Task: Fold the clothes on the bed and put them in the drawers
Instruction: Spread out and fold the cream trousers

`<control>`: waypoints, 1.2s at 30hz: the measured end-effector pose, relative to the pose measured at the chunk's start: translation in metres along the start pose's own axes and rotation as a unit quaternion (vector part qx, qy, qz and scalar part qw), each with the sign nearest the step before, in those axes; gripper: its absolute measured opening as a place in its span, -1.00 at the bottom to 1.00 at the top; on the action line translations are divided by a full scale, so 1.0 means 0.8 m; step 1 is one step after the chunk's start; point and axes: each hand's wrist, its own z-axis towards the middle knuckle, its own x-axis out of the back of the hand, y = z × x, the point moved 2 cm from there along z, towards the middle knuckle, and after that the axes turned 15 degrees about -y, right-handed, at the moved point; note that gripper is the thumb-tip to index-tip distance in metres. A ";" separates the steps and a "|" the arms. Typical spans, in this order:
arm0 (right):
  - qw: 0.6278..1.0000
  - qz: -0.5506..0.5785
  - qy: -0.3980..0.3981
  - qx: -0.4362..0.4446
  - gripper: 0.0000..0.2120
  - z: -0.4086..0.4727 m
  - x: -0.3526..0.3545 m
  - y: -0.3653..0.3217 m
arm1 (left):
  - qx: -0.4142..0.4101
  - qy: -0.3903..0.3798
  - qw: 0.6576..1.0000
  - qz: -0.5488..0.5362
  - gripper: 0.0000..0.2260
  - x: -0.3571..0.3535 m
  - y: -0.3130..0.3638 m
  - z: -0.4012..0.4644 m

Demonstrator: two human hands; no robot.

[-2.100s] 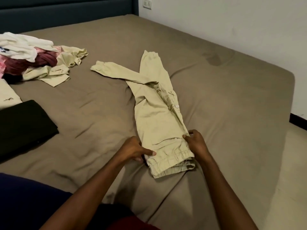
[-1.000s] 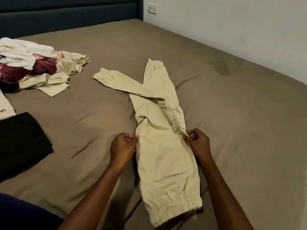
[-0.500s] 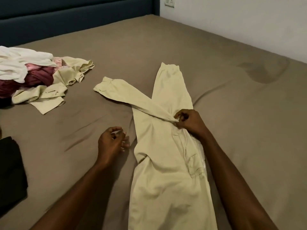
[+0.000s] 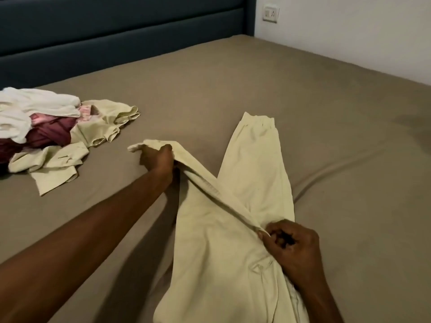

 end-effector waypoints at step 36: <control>0.963 -0.061 0.114 -0.237 -0.62 -0.004 0.024 0.020 | -0.146 -0.205 0.909 0.332 -0.73 -0.182 -0.022 -0.017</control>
